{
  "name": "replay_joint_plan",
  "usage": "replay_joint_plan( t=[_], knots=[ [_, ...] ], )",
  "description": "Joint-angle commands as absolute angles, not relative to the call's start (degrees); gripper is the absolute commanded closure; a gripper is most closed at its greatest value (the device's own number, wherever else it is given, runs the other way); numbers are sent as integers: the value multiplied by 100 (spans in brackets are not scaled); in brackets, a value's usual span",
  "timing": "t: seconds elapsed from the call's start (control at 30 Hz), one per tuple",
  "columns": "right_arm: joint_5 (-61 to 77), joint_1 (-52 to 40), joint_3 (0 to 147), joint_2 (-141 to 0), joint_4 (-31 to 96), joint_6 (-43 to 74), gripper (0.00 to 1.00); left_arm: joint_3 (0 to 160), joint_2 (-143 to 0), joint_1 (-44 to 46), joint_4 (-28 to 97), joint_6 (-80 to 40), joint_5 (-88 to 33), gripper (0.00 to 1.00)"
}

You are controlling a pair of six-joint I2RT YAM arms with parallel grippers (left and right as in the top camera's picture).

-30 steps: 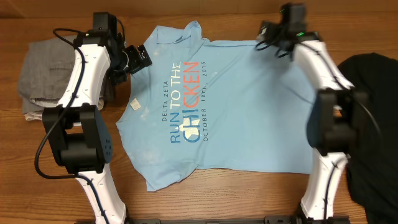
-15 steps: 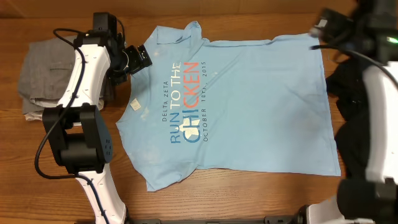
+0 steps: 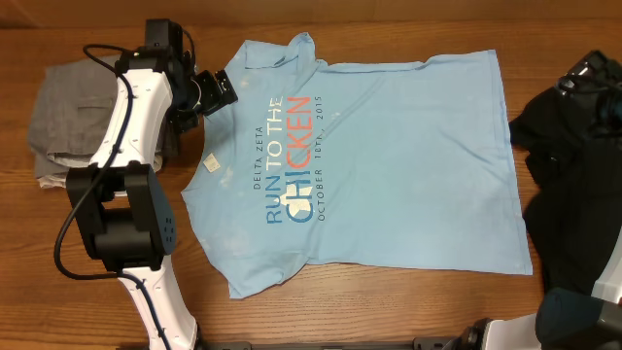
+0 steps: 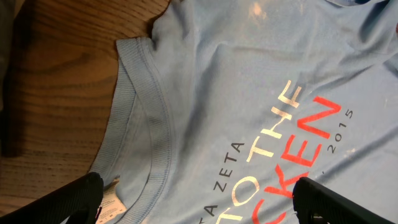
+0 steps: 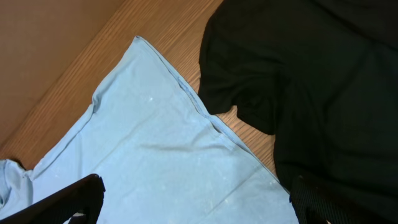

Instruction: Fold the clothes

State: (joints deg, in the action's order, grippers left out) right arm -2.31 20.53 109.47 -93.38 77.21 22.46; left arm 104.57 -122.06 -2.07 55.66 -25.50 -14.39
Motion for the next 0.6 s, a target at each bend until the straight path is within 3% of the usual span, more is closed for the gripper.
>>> replay_joint_plan(
  t=[0.0, 0.33, 0.47, 0.57],
  knots=[
    [-183, 2038, 10984, -9279, 7708, 2296, 0, 10425, -12258, -189, 5559, -2467, -1481, 0],
    [-183, 2038, 10984, -9282, 7708, 2294, 0, 10425, -12258, -185, 5564, -2512, -1559, 0],
    [-185, 2038, 10984, -9282, 7706, 2296, 0, 10453, -12245, -209, 6176, -1833, -1933, 0],
    [-183, 2038, 10984, -9282, 7706, 2294, 0, 10468, -12097, -263, 6584, -1813, -1896, 23]
  ],
)
